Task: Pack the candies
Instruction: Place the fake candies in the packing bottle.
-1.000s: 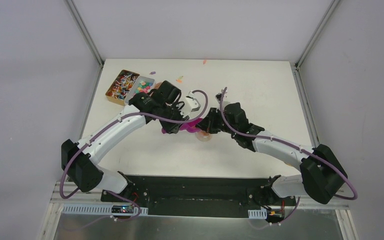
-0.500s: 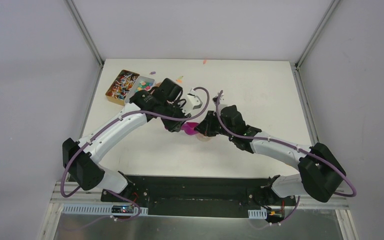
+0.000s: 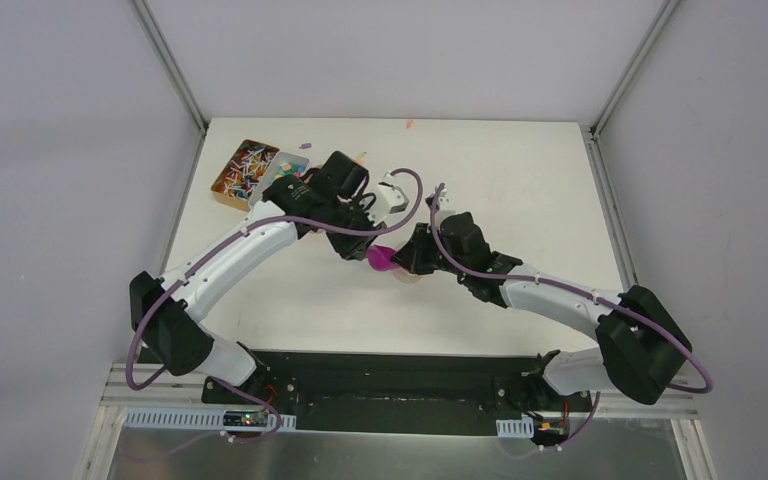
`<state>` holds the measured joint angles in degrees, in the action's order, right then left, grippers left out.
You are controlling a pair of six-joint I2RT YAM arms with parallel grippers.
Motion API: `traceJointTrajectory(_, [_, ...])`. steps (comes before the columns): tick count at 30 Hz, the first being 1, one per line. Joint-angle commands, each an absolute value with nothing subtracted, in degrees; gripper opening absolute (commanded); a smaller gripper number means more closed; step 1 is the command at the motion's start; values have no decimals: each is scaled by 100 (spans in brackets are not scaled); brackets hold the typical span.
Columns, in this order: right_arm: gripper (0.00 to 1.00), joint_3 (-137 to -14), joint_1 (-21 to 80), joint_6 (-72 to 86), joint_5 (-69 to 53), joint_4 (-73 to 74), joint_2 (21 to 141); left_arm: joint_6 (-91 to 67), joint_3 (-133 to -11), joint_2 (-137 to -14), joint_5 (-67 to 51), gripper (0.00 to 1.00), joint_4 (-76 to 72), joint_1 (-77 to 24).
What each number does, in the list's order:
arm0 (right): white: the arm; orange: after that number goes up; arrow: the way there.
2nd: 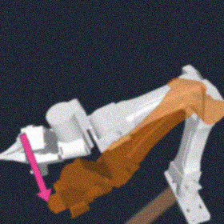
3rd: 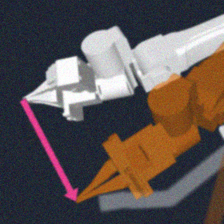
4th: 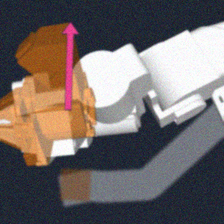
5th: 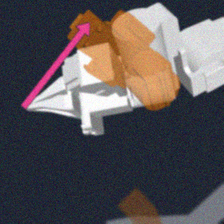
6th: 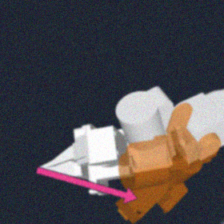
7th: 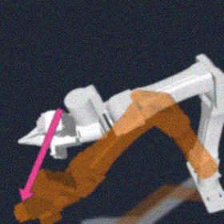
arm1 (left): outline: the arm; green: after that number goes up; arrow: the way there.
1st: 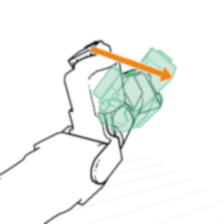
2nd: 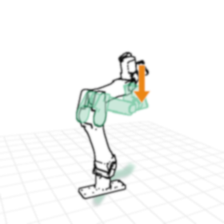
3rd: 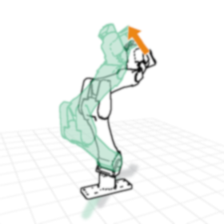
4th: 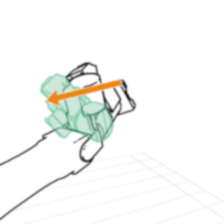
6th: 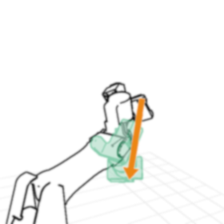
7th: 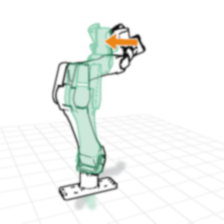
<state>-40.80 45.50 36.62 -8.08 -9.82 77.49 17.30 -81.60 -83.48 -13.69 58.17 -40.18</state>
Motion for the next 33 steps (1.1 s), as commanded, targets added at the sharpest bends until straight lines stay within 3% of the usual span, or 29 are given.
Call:
traceJointTrajectory(1, [0,-4067,4620,3533,-765,-991,7665,1763,-8536,-8376,-1449,0,5493,-4059])
traceJointTrajectory(14, [0,-4501,4621,3295,-503,-508,7322,1826,-8913,-8495,-1260,0,5938,-4056])
traceJointTrajectory(20, [8,-4667,4603,3100,-221,-160,6819,1793,-8960,-8283,-1017,0,6029,-4061])
traceJointTrajectory(25, [27,-4719,4601,2973,44,221,6384,1809,-9005,-8072,-852,0,6082,-4044])
traceJointTrajectory(31, [70,-4667,4597,2889,540,715,5863,1829,-9153,-7939,-602,0,6262,-3922])
traceJointTrajectory(33, [89,-4676,4597,2891,608,914,5725,1814,-9184,-7886,-376,0,6273,-3911])
